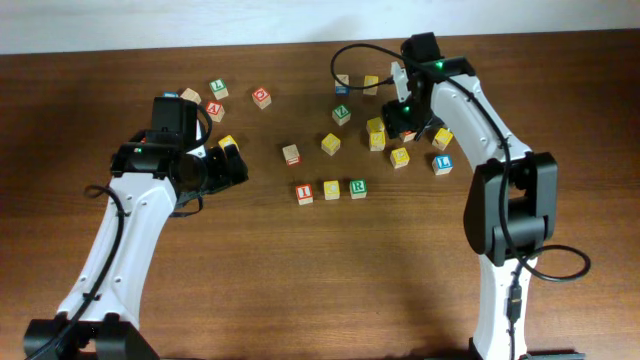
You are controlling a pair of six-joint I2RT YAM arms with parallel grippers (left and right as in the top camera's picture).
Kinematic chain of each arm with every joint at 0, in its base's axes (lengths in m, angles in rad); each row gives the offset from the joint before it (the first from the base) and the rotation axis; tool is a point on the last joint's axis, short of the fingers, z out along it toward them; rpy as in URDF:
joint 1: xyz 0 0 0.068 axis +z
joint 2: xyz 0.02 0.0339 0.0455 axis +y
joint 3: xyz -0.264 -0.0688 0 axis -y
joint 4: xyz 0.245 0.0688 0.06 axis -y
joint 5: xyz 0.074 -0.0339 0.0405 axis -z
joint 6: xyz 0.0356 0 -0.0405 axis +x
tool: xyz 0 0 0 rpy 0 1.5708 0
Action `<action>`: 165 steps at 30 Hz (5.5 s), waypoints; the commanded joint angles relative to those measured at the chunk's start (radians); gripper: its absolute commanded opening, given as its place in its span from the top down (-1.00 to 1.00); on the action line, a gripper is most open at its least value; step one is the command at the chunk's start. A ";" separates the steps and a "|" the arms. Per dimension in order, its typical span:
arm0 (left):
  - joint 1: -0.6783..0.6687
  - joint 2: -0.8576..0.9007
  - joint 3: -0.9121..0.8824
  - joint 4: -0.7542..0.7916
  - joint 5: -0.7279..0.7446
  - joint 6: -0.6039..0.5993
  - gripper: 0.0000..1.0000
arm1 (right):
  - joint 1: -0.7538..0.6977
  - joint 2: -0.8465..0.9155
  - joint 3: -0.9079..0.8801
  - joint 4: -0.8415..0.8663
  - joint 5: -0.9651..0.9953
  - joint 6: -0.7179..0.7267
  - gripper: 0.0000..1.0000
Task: Spell out ICRA
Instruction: 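Lower the right gripper and grasp the red A block, then carry the A block down and set it right of the R block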
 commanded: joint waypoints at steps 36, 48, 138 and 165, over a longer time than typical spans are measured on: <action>-0.003 0.006 0.004 0.001 -0.011 -0.008 -0.98 | -0.022 0.106 0.013 0.059 0.033 0.006 0.50; -0.003 0.006 0.004 0.001 -0.011 -0.008 -0.98 | -0.020 0.093 0.380 -0.436 -0.081 0.049 0.59; -0.003 0.006 0.004 0.001 -0.011 -0.008 -0.98 | 0.006 0.024 0.010 -0.178 -0.098 0.307 0.89; -0.003 0.006 0.004 0.001 -0.011 -0.008 -0.98 | 0.111 0.024 -0.081 -0.138 -0.067 0.319 0.18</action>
